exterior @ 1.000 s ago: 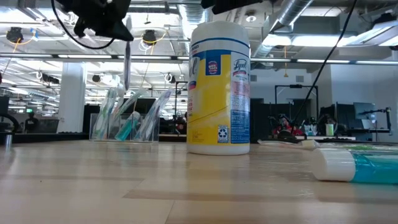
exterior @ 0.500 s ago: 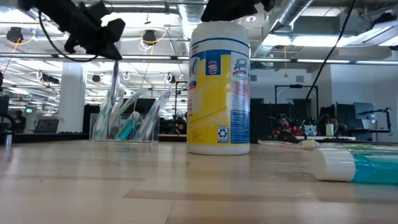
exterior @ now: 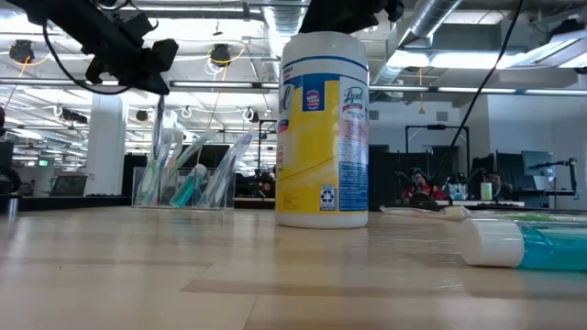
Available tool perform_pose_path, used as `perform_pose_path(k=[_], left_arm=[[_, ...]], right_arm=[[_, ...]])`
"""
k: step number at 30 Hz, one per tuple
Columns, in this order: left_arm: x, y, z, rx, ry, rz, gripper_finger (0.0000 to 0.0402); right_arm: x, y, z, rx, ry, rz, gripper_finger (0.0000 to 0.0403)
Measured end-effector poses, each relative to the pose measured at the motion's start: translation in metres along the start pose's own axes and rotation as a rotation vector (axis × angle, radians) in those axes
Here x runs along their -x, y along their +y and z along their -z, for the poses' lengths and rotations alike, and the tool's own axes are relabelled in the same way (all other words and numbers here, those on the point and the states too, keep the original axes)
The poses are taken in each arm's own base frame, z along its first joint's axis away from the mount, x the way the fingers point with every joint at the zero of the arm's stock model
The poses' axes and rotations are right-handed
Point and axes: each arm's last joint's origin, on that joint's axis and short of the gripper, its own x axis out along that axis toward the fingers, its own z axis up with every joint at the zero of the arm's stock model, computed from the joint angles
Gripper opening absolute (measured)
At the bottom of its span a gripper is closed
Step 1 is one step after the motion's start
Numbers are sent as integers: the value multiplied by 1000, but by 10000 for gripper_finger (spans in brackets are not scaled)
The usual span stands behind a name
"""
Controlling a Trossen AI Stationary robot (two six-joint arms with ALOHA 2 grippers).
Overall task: Pick & Place toothbrushing station
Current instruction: Put the purple toothbrush into the transparent organizer
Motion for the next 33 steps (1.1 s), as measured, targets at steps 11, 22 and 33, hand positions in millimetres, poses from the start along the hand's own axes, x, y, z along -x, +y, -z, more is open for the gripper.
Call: perform_pose_path(k=[11, 22, 33], left_arm=[[-12, 3, 3, -10, 17, -64, 6], [-24, 7, 27, 35, 16, -79, 7], [-31, 12, 50, 58, 46, -67, 7]], right_arm=[[-2, -1, 2, -1, 3, 7, 149], [-3, -1, 2, 0, 5, 5, 153], [-4, -2, 2, -1, 6, 8, 148]])
